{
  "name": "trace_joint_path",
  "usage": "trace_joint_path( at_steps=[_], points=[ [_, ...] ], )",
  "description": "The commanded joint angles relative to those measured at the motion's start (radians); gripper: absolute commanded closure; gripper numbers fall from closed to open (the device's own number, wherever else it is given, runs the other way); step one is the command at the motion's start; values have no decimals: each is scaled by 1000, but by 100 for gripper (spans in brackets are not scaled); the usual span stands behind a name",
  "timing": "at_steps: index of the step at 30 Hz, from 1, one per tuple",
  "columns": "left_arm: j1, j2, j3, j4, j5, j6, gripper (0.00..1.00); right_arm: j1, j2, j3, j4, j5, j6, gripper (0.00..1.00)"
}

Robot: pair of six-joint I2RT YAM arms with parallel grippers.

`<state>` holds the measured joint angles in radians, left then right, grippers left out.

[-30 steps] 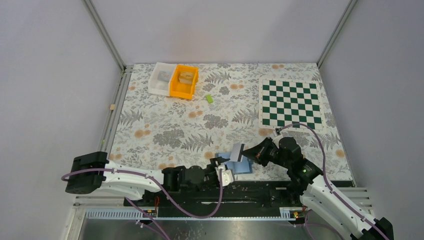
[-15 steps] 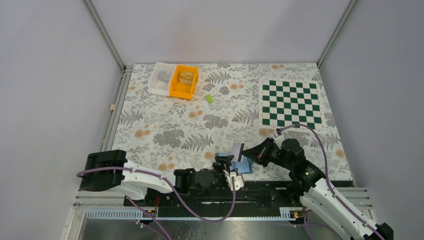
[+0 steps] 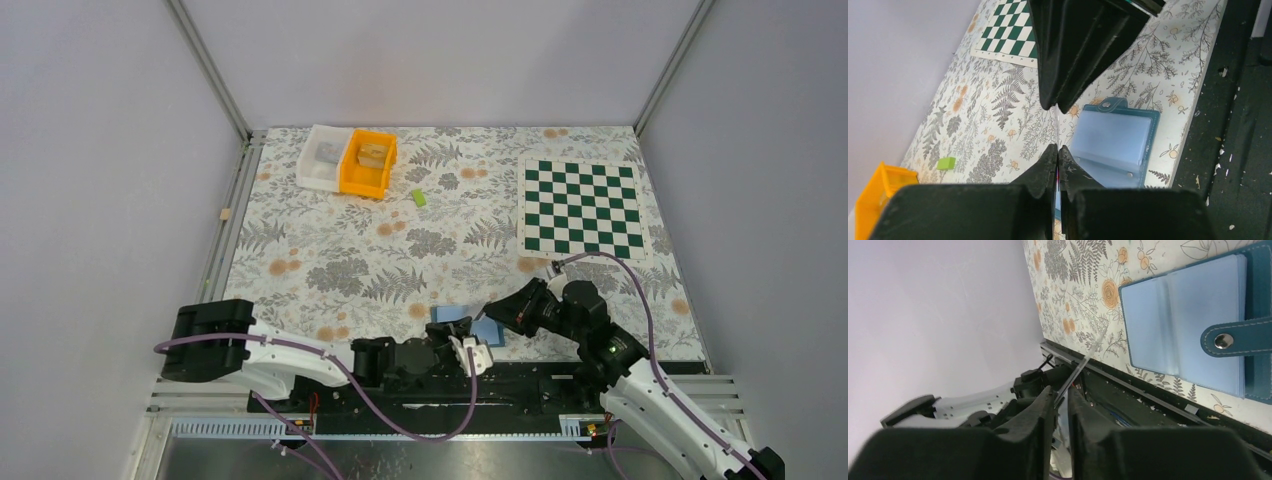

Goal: Take the credit cards out of the card holder
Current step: Place the credit card in the storage box.

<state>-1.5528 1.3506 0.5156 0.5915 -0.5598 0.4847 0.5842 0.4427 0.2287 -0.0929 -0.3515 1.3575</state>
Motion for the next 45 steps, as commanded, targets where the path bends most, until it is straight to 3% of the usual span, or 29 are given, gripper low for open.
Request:
trace_joint_path(
  at_steps=[1, 8, 16, 24, 33, 39, 45],
  points=[
    [18, -65, 44, -45, -54, -159, 100, -3, -32, 16, 35, -15, -54, 70],
    [176, -193, 97, -290, 104, -533, 100, -3, -80, 100, -121, 36, -262, 46],
    [339, -301, 114, -426, 276, -776, 100, -3, -174, 127, -185, 114, -393, 39],
    [554, -390, 228, -699, 501, -953, 100, -3, -166, 88, -172, 61, -457, 2],
    [964, -437, 385, -1015, 703, -943, 100, -3, -105, 107, -187, 32, -483, 0],
    [1291, -267, 588, -1182, 858, -850, 100, -3, -55, 127, -165, 29, -495, 0],
    [1472, 12, 833, -1239, 936, -783, 100, -3, 55, 196, -165, 4, -506, 0]
  ],
)
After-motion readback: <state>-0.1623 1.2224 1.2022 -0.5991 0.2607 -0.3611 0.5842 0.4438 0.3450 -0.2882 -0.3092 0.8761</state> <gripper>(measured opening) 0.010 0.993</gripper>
